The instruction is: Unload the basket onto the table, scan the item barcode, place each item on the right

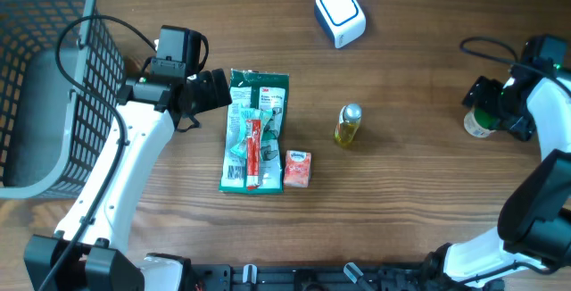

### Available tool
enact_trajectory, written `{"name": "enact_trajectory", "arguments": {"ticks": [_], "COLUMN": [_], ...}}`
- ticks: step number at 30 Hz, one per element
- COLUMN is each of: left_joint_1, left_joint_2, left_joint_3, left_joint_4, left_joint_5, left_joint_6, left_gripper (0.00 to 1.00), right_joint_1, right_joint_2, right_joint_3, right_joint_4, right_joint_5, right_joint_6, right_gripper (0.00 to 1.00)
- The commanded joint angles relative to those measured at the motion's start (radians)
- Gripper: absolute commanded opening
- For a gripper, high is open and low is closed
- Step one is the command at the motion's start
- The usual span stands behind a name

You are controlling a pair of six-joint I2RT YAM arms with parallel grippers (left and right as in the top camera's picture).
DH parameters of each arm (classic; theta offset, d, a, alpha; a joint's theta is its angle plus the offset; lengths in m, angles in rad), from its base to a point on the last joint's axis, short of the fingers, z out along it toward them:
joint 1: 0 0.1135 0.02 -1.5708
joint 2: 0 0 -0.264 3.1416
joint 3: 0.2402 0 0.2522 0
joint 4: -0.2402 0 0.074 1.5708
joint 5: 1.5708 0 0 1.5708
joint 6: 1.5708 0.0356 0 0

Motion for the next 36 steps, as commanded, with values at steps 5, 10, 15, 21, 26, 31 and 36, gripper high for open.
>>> {"name": "enact_trajectory", "arguments": {"ticks": [5, 10, 15, 21, 26, 31, 36], "left_joint_1": [0.005, 0.005, 0.005, 0.005, 0.005, 0.005, 0.005], "left_joint_2": [-0.008, -0.008, -0.008, -0.008, -0.008, -0.008, -0.008], "left_joint_3": [0.016, 0.016, 0.016, 0.016, 0.016, 0.016, 0.016], "left_joint_4": [-0.001, -0.001, -0.001, -0.001, -0.001, -0.001, -0.001], "left_joint_5": [-0.009, -0.009, -0.009, -0.009, -0.009, -0.009, -0.009], "left_joint_6": [0.012, 0.012, 0.012, 0.012, 0.012, 0.012, 0.012], "left_gripper": [1.0, 1.0, 1.0, 1.0, 1.0, 1.0, 1.0], "right_joint_1": [0.068, 0.13, 0.227, 0.484, 0.708, 0.867, 0.964], "right_joint_2": [-0.246, -0.364, -0.375, -0.365, -0.352, -0.324, -0.256], "right_joint_3": [0.246, 0.246, 0.231, 0.192, 0.191, 0.191, 0.191], "right_joint_4": [-0.171, -0.159, -0.19, -0.19, -0.179, -0.174, -0.166], "right_joint_5": [-0.119, -0.471, -0.649, -0.358, -0.128, 0.064, 0.134], "right_joint_6": [-0.066, -0.048, 0.033, 0.166, 0.301, 0.417, 0.461], "right_gripper": [1.0, 1.0, 0.96, 0.94, 0.95, 0.95, 0.95]}}
